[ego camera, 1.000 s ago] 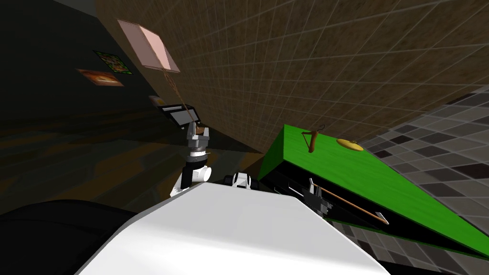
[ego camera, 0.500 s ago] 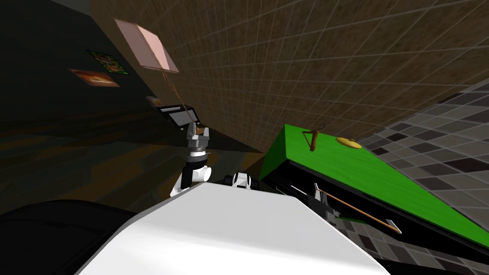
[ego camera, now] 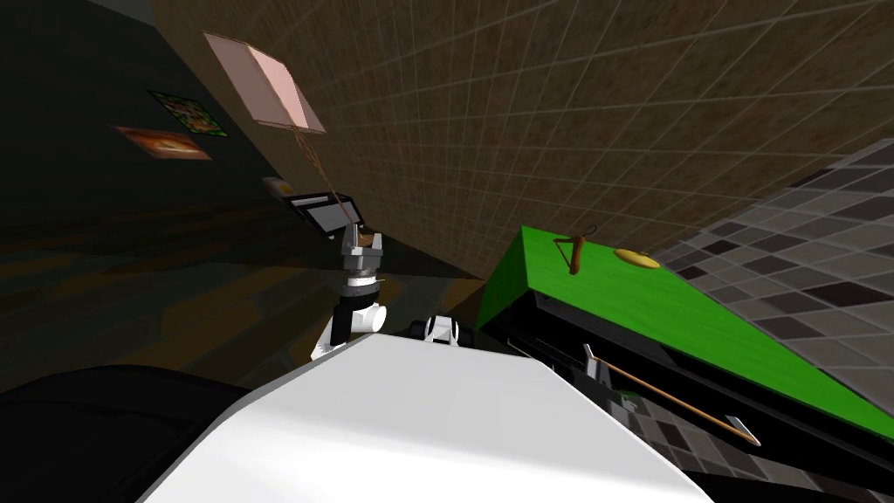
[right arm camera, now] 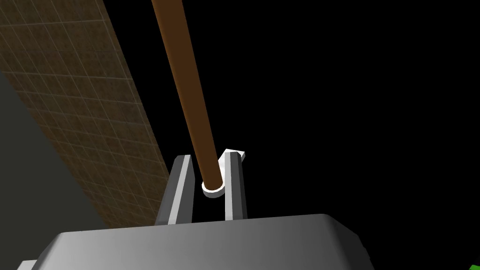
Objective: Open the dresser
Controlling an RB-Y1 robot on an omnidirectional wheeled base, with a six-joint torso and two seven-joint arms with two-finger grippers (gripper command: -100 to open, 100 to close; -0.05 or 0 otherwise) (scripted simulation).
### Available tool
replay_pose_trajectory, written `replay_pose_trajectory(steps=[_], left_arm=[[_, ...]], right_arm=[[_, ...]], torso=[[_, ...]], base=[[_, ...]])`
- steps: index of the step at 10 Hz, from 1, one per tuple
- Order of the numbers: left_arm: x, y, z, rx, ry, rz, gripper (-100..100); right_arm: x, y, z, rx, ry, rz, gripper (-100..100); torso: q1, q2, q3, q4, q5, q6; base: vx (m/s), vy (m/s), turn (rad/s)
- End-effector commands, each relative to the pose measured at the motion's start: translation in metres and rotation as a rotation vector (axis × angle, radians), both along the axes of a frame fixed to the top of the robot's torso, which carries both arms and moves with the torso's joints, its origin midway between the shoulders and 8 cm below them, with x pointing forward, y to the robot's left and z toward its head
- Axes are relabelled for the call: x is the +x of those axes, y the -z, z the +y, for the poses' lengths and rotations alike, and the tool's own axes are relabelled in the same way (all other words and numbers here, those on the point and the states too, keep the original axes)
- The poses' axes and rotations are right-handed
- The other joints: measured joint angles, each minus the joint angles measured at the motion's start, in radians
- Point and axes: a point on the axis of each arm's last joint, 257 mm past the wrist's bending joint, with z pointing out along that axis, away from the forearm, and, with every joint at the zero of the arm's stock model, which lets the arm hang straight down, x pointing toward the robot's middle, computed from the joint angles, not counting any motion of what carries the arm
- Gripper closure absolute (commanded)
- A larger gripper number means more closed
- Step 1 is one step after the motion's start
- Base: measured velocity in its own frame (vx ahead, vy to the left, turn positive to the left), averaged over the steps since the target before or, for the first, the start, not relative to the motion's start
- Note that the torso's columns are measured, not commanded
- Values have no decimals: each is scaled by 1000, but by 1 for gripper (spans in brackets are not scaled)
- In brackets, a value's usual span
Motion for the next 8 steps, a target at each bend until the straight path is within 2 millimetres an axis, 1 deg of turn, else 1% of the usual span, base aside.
replay_pose_trajectory(steps=[1, 3, 4, 5, 8], left_arm=[[0, 0, 0, 0, 0, 0, 0], [0, 0, 0, 0, 0, 0, 0], [0, 0, 0, 0, 0, 0, 0], [0, 0, 0, 0, 0, 0, 0], [0, 0, 0, 0, 0, 0, 0]], right_arm=[[-5, -5, 1, -19, -5, -4, 100], [-8, -10, 2, -34, -8, -8, 100], [-7, -2, 4, -16, -6, 6, 100], [-10, -3, 5, -19, -10, 9, 100], [-15, -9, 7, -35, -23, 3, 100]], torso=[[2, 3, 2, -1, -2, 0], [2, 2, 1, 0, -1, 0], [3, 0, -1, 0, 1, 1], [1, -5, -3, -2, 0, 0], [2, 2, 2, 0, -1, 1]], base=[[-161, 70, -49], [-148, 72, -26], [-65, 36, -12], [-115, 24, -22], [-177, 80, -43]])
